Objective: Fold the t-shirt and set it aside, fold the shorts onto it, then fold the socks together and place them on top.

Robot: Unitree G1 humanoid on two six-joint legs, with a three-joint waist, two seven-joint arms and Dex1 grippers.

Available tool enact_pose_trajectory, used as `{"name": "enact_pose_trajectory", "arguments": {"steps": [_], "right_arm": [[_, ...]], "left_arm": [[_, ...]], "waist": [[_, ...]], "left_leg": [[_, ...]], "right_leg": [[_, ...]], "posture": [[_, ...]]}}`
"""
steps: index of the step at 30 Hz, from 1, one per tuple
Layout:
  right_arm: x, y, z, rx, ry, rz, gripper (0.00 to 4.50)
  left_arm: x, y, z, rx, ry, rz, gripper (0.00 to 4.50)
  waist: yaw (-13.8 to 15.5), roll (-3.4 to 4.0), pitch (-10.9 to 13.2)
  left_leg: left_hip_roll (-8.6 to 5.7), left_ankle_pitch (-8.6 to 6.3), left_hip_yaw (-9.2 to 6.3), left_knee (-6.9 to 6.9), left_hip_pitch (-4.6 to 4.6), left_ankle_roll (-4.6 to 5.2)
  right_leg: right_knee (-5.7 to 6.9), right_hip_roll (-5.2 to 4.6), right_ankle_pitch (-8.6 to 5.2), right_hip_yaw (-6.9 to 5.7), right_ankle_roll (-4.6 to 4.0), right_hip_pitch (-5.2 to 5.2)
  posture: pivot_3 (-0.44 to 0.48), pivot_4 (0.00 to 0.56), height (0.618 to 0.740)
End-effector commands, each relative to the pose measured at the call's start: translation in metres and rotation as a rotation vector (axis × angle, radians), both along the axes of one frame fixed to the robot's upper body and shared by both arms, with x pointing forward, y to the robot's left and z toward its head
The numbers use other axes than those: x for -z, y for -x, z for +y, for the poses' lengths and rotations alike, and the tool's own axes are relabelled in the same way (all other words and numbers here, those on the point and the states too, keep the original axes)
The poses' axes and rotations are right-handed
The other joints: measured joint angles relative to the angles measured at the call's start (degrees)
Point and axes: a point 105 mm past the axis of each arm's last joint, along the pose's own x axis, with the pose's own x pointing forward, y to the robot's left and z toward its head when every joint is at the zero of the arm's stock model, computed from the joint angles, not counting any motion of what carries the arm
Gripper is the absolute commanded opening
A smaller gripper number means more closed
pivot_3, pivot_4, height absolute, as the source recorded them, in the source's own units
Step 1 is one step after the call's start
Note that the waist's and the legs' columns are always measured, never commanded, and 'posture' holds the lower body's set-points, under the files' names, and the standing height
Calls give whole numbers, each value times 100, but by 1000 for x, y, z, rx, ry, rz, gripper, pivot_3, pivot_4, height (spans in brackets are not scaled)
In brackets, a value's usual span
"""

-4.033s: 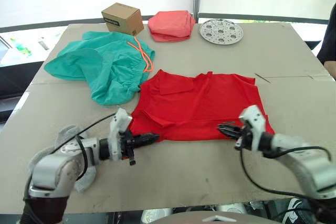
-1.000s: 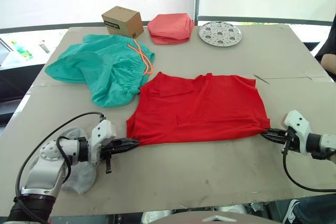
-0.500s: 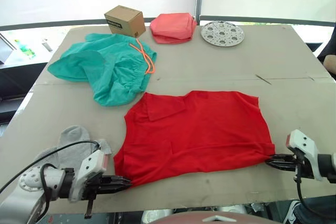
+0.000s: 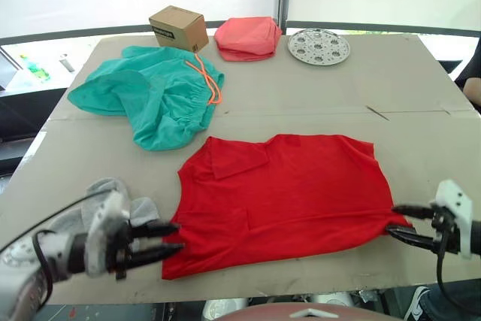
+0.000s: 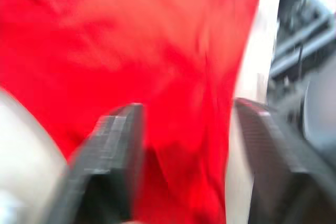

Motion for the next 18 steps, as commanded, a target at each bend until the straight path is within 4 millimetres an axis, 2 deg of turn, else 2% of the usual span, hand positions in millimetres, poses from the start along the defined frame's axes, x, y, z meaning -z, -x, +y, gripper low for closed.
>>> {"name": "enact_pose_trajectory", "arguments": {"steps": [1,4,8,13,16,18], "right_arm": [[-34,-29,14,44,-61,-176,2973],[-42,-68,11,187,10,-294,2973],[-37,-110,13,326,124,-333,2973],[-28,-135,11,409,281,-325,2973],[-21,-140,18,363,234,-255,2973],[-19,-147,14,412,202,-211,2973]], "left_arm": [[-17,-29,-12,-18,-21,-114,2952],[-10,-59,-21,-35,-155,-248,2952],[8,-89,-37,7,-311,-376,2952],[27,-99,-51,109,-398,-432,2952],[31,-104,-58,99,-381,-429,2952],[40,-105,-57,109,-403,-427,2952]], "waist": [[-7,-5,4],[-30,-7,4],[-25,-13,0],[-21,-16,0],[-22,-15,-1],[-31,-18,-2]], "left_leg": [[-1,0,0,0,1,0],[-8,2,9,1,0,-1],[-14,32,17,-3,1,-2],[-18,35,17,-3,-23,-3],[-23,35,16,-2,-25,-2],[-29,24,16,0,-26,19]], "right_leg": [[-1,3,0,-1,0,2],[0,11,2,-12,-1,5],[1,36,15,-3,-26,5],[-7,30,18,18,-34,-12],[-9,19,18,18,-32,-12],[-8,15,18,13,-30,-11]], "posture": [[0,150,740],[0,150,740],[0,150,740],[0,150,740],[0,150,740],[0,150,740]]}}
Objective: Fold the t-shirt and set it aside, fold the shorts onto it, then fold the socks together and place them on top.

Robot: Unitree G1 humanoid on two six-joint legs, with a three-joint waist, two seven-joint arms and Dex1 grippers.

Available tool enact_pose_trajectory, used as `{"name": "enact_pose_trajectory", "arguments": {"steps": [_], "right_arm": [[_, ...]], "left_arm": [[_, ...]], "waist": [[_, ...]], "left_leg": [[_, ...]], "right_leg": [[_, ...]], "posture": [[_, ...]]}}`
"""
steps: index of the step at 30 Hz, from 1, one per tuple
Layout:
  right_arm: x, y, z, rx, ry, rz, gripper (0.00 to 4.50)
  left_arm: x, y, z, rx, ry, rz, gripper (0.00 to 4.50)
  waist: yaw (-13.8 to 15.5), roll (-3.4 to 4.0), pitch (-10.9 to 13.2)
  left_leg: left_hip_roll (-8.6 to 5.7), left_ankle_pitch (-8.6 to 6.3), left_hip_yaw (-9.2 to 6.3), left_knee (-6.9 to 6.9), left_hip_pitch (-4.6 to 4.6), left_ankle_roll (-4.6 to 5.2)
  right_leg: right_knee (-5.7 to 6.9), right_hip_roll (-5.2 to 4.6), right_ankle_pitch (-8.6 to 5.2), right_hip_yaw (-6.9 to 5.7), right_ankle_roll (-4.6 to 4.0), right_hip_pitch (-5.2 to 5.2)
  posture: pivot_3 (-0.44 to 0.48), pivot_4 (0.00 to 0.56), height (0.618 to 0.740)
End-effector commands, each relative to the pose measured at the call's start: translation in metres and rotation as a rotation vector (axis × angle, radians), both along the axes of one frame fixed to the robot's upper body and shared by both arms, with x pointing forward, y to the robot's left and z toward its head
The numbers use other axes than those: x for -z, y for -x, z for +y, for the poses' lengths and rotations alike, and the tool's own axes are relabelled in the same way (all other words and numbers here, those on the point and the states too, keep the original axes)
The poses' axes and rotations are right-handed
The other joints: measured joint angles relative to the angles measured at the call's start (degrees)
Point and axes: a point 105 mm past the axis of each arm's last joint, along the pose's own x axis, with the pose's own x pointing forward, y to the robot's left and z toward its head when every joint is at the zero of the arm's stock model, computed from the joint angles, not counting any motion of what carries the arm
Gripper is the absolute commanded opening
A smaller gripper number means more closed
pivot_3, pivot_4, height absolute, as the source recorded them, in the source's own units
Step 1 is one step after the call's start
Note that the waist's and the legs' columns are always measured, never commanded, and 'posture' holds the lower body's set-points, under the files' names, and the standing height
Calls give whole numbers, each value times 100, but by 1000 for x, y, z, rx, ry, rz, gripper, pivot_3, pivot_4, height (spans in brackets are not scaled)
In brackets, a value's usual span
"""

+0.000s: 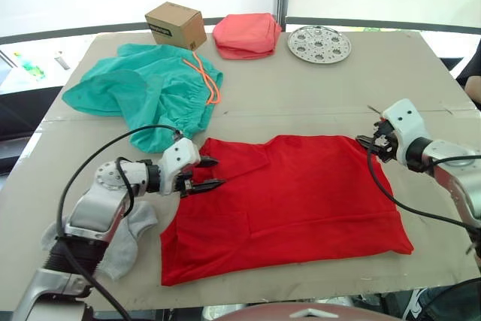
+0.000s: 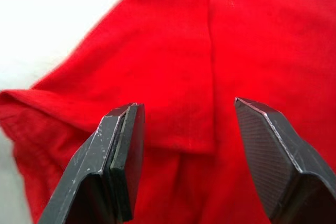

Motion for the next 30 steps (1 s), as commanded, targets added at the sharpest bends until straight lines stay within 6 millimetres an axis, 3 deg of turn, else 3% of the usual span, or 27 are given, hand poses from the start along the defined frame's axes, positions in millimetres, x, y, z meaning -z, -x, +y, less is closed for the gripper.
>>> {"name": "enact_pose_trajectory", "arguments": {"steps": [1,9,12,16,17,26,30], "right_arm": [[-5,-8,-5,45,-41,12,2973],[-2,-8,-14,66,-66,93,2973],[2,-10,-12,45,-49,126,3016],[6,-16,-8,53,-54,161,3016],[7,-17,-8,56,-44,165,3016],[13,-17,-12,8,81,195,3016],[15,-18,-10,-19,113,188,1158]], "left_arm": [[5,-1,2,31,-46,-36,2952],[12,0,9,33,-46,-24,2952],[11,0,6,36,-34,-21,2184],[8,0,3,42,-28,-24,169],[7,0,3,41,-26,-27,33],[2,-2,7,14,-18,-33,33],[2,-2,7,14,-15,-28,0]], "waist": [[-7,-1,-1],[-10,2,-2],[-17,2,-3],[-19,2,-3],[-19,2,-3],[-19,3,-2],[-20,3,-2]], "left_leg": [[0,-2,0,3,1,4],[3,-6,-4,3,10,13],[2,-6,-1,4,13,14],[3,-6,-2,4,17,14],[3,-6,-2,4,17,14],[2,-6,-3,4,15,13],[2,-6,-3,5,15,13]], "right_leg": [[4,0,1,-3,1,1],[18,-2,1,-22,1,2],[19,1,1,-21,3,3],[20,2,2,-24,5,8],[20,3,6,-24,11,8],[18,2,13,-28,23,8],[19,2,13,-28,24,8]], "posture": [[0,150,740],[0,150,740],[0,150,740],[0,150,740],[0,150,740],[0,150,740],[0,150,740]]}}
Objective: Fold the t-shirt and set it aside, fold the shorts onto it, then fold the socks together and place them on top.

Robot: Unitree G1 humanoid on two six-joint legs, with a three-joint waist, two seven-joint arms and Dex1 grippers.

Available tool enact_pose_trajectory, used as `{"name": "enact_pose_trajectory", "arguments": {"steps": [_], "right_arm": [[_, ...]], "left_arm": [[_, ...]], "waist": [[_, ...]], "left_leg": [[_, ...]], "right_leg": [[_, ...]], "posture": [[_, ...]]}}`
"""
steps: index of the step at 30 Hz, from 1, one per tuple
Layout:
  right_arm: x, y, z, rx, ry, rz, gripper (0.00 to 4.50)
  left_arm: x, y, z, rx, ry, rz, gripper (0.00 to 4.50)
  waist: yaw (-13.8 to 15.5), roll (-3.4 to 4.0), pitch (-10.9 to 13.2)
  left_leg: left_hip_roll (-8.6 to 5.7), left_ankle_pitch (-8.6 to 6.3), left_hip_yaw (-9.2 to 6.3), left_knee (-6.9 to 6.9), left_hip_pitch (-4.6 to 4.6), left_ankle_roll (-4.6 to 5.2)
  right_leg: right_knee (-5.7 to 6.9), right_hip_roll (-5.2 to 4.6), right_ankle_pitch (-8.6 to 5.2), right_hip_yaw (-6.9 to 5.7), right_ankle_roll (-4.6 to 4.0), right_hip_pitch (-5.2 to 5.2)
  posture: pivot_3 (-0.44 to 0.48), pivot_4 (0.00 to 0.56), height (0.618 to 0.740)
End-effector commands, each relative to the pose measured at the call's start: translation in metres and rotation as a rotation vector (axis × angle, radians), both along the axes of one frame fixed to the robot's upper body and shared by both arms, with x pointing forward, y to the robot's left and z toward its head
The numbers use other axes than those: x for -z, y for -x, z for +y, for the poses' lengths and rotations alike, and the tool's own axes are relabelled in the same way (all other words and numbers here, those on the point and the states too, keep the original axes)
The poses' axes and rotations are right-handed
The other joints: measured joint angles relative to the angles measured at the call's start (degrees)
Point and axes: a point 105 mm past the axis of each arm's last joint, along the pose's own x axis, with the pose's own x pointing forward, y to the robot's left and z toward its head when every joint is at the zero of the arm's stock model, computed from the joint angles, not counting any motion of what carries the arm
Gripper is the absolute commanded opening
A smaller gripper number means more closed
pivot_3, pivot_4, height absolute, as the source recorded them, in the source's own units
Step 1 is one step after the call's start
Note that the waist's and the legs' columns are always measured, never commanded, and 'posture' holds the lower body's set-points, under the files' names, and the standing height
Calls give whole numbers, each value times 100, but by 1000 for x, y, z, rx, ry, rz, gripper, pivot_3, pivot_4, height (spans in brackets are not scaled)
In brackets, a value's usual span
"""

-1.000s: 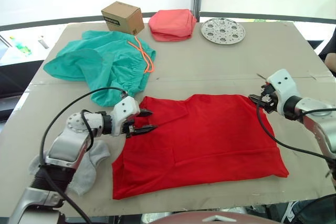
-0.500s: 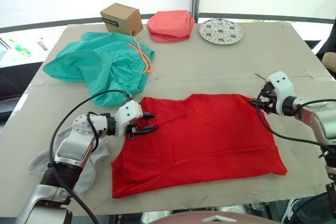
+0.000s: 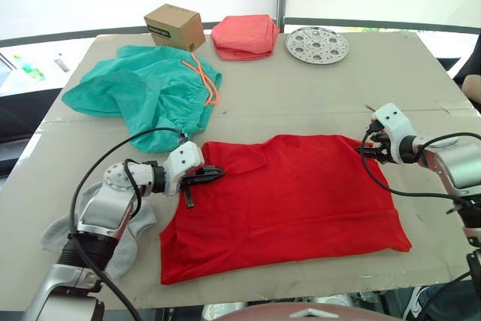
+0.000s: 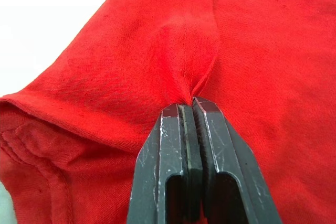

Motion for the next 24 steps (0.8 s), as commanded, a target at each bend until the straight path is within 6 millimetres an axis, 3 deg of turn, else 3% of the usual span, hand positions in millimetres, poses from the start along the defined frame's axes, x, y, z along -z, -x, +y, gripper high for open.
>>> {"name": "enact_pose_trajectory", "arguments": {"steps": [1,2,3,7,9,16,24], "right_arm": [[-14,-5,2,-39,38,-64,567],[-16,-6,2,-41,39,-74,143],[-18,-7,2,-43,40,-84,60],[-25,-7,1,-63,69,-117,60],[-37,-10,2,-82,86,-172,60],[-76,-26,7,-82,75,-313,60],[-75,-26,6,-114,92,-318,60]], "left_arm": [[-5,1,2,-2,7,-7,0],[-6,0,2,-5,15,-7,0],[-7,0,2,-6,18,-7,0],[-9,1,3,-7,21,-7,0],[-19,-6,6,-42,74,-9,0],[-57,-42,20,-160,203,-55,0],[-77,-50,12,-146,286,-7,0]], "waist": [[0,0,0],[0,0,0],[1,0,0],[1,0,0],[-1,0,0],[10,1,2],[1,-1,1]], "left_leg": [[0,0,0,0,0,0],[0,0,0,0,0,0],[0,0,0,0,0,-1],[0,1,0,0,-1,-3],[0,4,0,0,-1,-7],[0,5,-6,8,-1,-6],[-1,18,-3,9,-7,-30]], "right_leg": [[0,0,0,0,0,0],[0,0,0,0,0,0],[0,0,0,0,0,0],[0,0,1,-1,0,0],[0,0,1,-1,0,0],[6,10,-2,-5,8,2],[-2,11,2,-3,2,6]], "posture": [[0,150,740],[0,150,740],[0,150,740],[0,150,740],[0,150,740],[0,150,740],[0,150,740]]}}
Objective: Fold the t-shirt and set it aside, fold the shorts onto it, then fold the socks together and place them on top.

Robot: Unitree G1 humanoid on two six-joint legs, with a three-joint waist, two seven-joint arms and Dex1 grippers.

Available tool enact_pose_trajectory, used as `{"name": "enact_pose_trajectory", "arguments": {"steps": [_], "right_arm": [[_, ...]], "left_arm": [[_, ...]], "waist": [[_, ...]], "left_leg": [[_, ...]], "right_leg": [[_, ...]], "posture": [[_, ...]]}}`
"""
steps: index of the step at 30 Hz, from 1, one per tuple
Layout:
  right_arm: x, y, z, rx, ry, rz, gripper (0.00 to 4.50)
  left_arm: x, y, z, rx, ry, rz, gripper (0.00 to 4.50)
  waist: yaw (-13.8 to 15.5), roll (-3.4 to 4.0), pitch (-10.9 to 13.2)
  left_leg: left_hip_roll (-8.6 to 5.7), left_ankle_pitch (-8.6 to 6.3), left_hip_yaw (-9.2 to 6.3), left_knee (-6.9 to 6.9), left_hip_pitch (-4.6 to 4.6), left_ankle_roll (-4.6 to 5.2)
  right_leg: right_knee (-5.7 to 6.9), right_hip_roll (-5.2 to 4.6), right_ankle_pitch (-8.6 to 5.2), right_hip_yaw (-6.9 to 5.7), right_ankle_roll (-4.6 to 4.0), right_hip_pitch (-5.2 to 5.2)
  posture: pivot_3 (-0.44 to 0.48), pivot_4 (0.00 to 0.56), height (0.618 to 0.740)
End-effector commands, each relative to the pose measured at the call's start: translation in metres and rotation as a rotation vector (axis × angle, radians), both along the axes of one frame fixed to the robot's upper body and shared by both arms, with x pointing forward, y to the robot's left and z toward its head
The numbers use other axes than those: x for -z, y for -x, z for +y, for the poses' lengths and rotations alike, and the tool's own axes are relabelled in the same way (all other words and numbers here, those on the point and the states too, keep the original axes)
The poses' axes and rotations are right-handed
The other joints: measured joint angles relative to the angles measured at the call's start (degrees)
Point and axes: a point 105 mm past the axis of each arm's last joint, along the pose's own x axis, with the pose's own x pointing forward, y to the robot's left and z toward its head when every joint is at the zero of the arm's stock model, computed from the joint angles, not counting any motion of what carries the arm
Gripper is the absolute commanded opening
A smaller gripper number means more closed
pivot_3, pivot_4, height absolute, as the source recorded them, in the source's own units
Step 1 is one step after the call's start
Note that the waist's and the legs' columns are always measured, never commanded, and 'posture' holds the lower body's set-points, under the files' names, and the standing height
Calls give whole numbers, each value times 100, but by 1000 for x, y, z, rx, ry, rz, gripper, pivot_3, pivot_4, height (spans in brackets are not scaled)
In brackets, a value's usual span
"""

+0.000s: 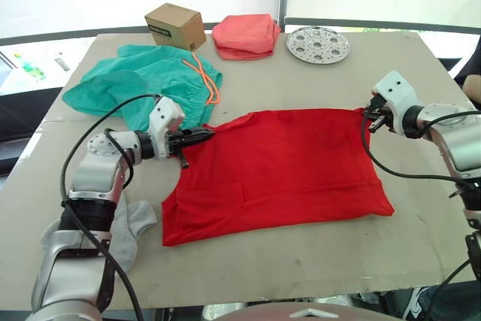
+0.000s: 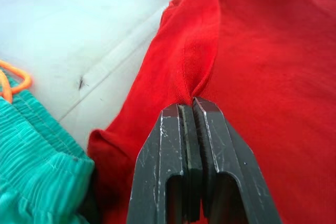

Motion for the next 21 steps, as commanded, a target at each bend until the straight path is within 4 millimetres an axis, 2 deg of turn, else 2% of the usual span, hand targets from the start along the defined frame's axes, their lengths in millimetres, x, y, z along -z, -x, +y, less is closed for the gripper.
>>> {"name": "enact_pose_trajectory", "arguments": {"steps": [1,8,11,14,21], "right_arm": [[-13,1,-2,-23,17,-51,60],[-6,7,6,-68,14,-42,60],[-5,8,9,-79,9,-39,0],[-4,9,9,-82,11,-37,0],[-3,11,11,-90,11,-33,0]], "left_arm": [[-15,2,-5,25,61,17,0],[3,19,-16,129,-63,50,0],[8,17,-19,113,-82,21,1034],[16,19,-22,141,-136,-2,2385],[21,15,-24,133,-159,-44,2385]], "waist": [[-2,0,0],[-2,0,0],[-2,0,0],[3,0,0],[3,0,0]], "left_leg": [[0,0,0,0,0,0],[0,0,-1,0,1,0],[0,-1,0,0,5,1],[0,-1,-3,0,5,2],[0,0,-2,0,4,1]], "right_leg": [[-1,0,0,0,0,0],[0,0,-1,4,0,0],[5,0,-1,8,-1,0],[7,0,-1,5,-2,0],[6,-1,0,6,-3,0]], "posture": [[0,150,740],[0,150,740],[0,150,740],[0,150,740],[0,150,740]]}}
